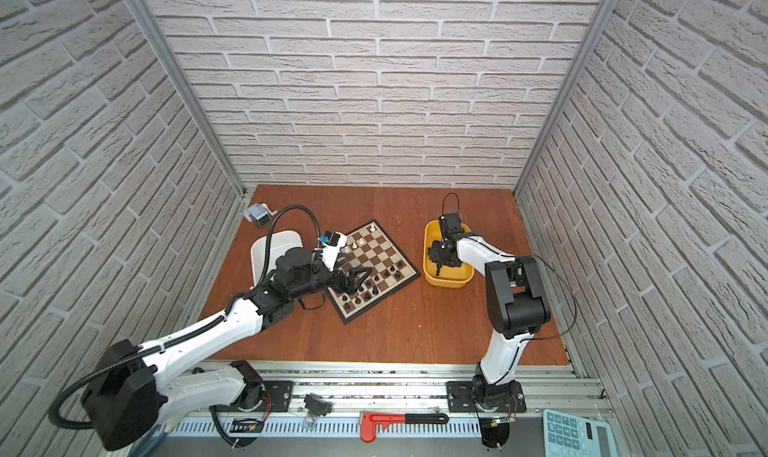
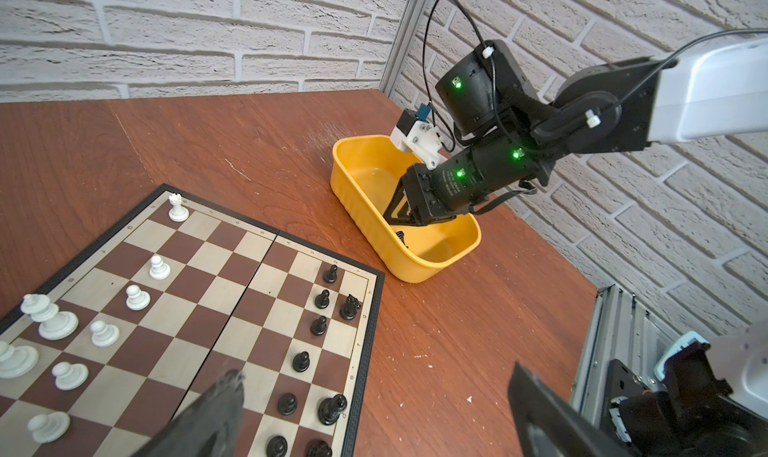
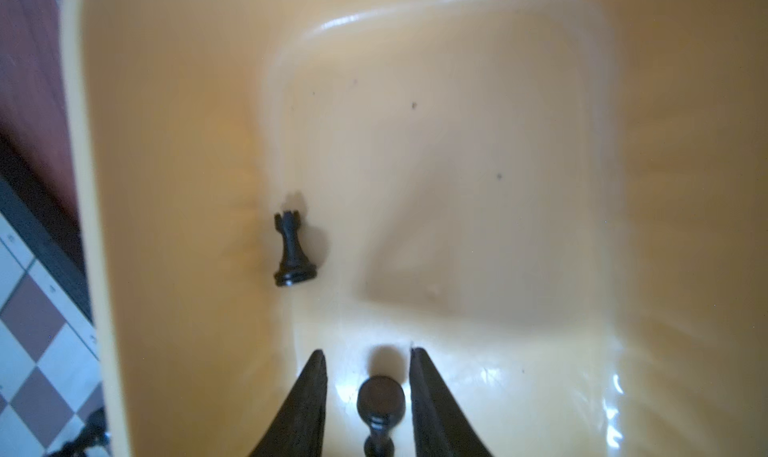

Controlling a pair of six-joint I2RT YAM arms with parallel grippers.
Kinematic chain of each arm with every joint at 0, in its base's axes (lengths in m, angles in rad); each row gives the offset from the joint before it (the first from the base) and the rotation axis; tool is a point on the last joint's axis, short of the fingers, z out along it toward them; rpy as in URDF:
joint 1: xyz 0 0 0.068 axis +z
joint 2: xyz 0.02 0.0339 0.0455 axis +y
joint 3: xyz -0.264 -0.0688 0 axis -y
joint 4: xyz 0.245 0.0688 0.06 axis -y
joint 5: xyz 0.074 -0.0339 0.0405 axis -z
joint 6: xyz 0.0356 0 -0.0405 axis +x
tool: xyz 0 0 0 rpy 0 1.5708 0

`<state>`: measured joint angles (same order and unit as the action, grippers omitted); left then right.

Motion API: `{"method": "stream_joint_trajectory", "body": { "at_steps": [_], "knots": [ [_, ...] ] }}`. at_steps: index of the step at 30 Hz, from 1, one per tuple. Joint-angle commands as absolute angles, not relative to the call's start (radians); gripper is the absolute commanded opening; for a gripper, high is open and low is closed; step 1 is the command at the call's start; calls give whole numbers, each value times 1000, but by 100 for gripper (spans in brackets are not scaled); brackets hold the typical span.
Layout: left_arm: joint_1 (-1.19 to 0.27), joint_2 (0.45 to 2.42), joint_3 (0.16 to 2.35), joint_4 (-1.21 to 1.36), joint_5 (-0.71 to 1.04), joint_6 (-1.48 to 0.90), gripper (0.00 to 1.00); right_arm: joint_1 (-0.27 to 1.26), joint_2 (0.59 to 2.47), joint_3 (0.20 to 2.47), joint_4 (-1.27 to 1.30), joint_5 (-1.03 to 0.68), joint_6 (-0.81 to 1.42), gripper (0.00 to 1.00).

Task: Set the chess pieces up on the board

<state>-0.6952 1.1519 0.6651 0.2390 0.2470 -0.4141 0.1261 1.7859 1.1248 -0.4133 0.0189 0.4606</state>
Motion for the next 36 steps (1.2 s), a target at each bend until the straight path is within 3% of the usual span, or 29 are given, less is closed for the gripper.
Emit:
{"method": "stream_joint_trajectory", "body": {
  "at_steps": [1,15,36],
  "knots": [
    [-698,1130,645,302,238,-416,98,123,1722,1099,-435,-16,503,41],
    [-699,1096,618,301,229,-400,99,123,1843,1170,-506,6,712,45],
    [-698,1094,618,306,209,-367,98,117,1837,1169,-406,18,749,16]
  ]
}}
